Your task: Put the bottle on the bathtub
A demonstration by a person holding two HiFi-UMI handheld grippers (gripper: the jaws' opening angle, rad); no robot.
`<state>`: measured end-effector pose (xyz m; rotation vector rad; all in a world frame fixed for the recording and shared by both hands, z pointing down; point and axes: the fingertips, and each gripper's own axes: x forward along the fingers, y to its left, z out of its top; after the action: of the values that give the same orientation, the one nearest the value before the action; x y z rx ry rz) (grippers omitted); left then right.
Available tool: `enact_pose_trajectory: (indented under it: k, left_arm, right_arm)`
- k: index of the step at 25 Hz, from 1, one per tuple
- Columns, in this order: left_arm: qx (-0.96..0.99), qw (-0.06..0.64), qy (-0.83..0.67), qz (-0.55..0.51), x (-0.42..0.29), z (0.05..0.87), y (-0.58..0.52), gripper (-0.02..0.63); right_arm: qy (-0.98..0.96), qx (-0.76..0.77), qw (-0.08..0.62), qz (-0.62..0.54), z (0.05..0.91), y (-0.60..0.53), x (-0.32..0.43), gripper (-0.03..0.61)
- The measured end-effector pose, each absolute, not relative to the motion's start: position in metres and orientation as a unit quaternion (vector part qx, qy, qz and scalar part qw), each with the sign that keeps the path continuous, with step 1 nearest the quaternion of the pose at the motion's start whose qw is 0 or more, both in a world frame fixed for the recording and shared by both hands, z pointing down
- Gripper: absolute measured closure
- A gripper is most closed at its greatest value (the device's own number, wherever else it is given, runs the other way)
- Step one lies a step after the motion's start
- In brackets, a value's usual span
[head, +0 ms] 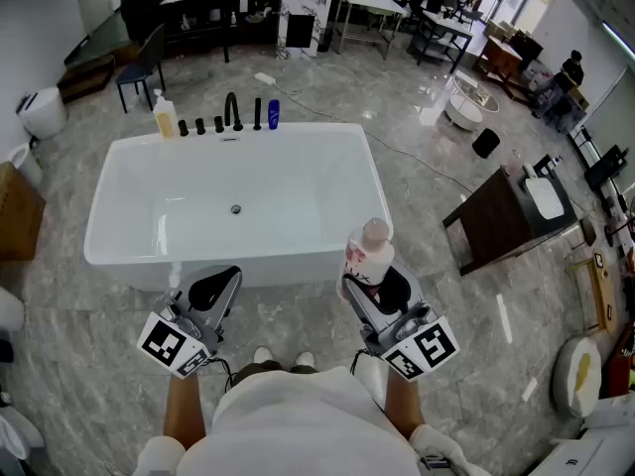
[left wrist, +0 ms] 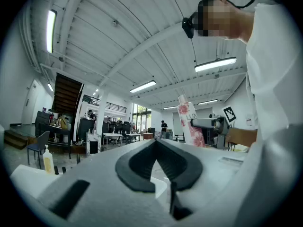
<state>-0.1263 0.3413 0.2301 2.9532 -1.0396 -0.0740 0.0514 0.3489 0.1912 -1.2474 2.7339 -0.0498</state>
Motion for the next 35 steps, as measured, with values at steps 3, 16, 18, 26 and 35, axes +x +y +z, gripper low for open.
enact_pose_trajectory:
  k: [3, 16, 18, 26, 35]
  left_arm:
    - [0.942, 0.006, -0.335, -0.021, -0.126, 0.231, 0.342, 0.612]
    - [0.939, 0.003, -0.343, -0.022, -0.128, 0.231, 0.338, 0.612]
    - [0.939, 0.003, -0.343, -0.02, -0.127, 0.231, 0.337, 0.612]
    - [0.939, -0.003, -0.345, -0.02, -0.123, 0.222, 0.332, 0.612]
    - [0.935, 0.0, -0.354, -0.011, -0.12, 0.227, 0.33, 0.612]
  right_arm:
    - [0.909, -0.41, 0.065, -0.018, 0.192, 0.347, 0.052, 0.336]
    - [0.912, -0.399, 0.1, -0.013, 0.183, 0.343, 0.055, 0.334]
    - [0.911, -0.398, 0.107, -0.01, 0.182, 0.345, 0.056, 0.336]
    - [0.903, -0.412, 0.12, 0.004, 0.17, 0.344, 0.071, 0.339]
    - [0.902, -0.41, 0.134, -0.005, 0.172, 0.338, 0.083, 0.339]
